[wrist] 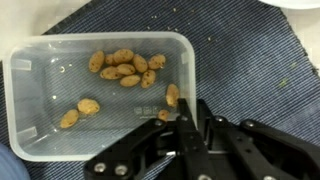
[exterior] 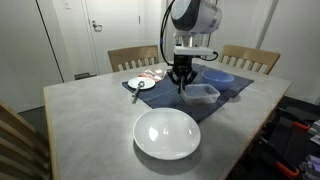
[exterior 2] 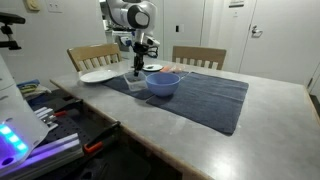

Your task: Pour the things in the lunchbox into the bowl

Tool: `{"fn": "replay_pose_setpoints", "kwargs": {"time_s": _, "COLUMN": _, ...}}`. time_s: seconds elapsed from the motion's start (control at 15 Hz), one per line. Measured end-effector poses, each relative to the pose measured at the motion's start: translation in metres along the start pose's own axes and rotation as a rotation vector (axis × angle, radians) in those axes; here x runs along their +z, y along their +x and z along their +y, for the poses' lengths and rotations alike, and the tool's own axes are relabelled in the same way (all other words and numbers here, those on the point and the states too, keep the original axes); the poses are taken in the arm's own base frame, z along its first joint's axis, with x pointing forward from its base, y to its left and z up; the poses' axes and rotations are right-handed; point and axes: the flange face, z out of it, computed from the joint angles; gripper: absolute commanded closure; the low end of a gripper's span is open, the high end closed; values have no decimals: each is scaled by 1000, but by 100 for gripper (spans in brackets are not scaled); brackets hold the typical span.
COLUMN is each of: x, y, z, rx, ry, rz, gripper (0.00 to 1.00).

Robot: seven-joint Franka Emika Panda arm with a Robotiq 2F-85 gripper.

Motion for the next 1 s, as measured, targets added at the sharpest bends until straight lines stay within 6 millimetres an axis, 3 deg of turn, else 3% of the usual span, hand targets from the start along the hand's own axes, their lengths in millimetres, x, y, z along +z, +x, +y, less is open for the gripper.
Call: {"fn": "replay_pose_setpoints", "kwargs": {"time_s": 1.0, "x": -6, "y": -3, "z": -2, "rx": -127, "ry": -22, "rz": -93, "gripper": 98}}
